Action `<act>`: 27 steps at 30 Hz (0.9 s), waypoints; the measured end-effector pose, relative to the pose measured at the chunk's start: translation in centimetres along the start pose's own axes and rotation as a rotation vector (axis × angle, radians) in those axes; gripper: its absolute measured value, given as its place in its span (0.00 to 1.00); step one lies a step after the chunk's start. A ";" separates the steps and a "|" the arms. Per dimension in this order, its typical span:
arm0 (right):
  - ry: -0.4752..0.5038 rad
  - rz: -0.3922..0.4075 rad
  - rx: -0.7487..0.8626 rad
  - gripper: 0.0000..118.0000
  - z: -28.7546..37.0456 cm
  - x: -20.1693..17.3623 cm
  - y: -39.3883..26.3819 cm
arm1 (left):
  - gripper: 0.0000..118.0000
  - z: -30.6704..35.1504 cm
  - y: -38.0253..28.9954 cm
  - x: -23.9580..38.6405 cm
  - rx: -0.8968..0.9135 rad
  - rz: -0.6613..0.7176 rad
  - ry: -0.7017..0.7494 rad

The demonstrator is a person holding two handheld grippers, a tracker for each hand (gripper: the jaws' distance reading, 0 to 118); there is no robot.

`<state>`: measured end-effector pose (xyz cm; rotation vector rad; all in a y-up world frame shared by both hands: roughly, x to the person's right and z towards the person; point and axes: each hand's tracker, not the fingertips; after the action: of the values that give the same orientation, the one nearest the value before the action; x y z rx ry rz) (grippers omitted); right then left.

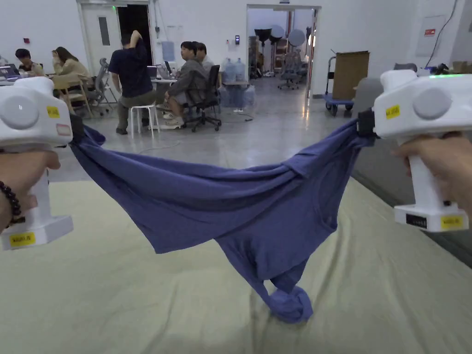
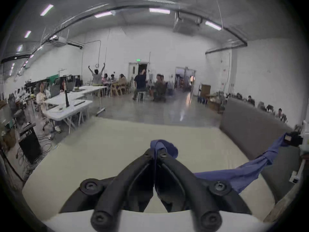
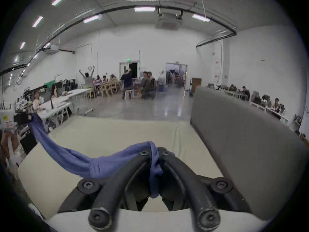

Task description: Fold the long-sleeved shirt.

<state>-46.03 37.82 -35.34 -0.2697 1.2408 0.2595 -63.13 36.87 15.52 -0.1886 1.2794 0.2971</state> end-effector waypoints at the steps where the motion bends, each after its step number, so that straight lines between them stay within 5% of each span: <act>1: 0.000 -0.008 0.017 0.03 -0.2 0.3 2.5 | 0.00 0.3 1.9 0.5 0.031 -0.001 0.008; 6: -0.059 -0.035 0.058 0.02 -0.6 1.9 10.4 | 0.00 2.1 8.3 1.6 0.133 -0.019 0.046; 11: -0.071 -0.028 0.080 0.02 0.3 2.3 11.3 | 0.00 2.1 10.0 0.9 0.145 0.015 0.033; 17: -0.007 -0.048 -0.008 0.02 -2.5 1.9 4.2 | 0.00 -0.5 4.1 0.2 0.059 0.035 0.031; 27: 0.059 -0.109 -0.316 0.02 -10.7 -0.2 -17.6 | 0.00 -4.5 -16.8 -0.6 -0.182 0.002 0.027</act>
<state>-49.66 17.61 -37.29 -0.6197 1.2368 0.3560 -61.92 19.51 14.37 -0.3477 1.2796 0.4140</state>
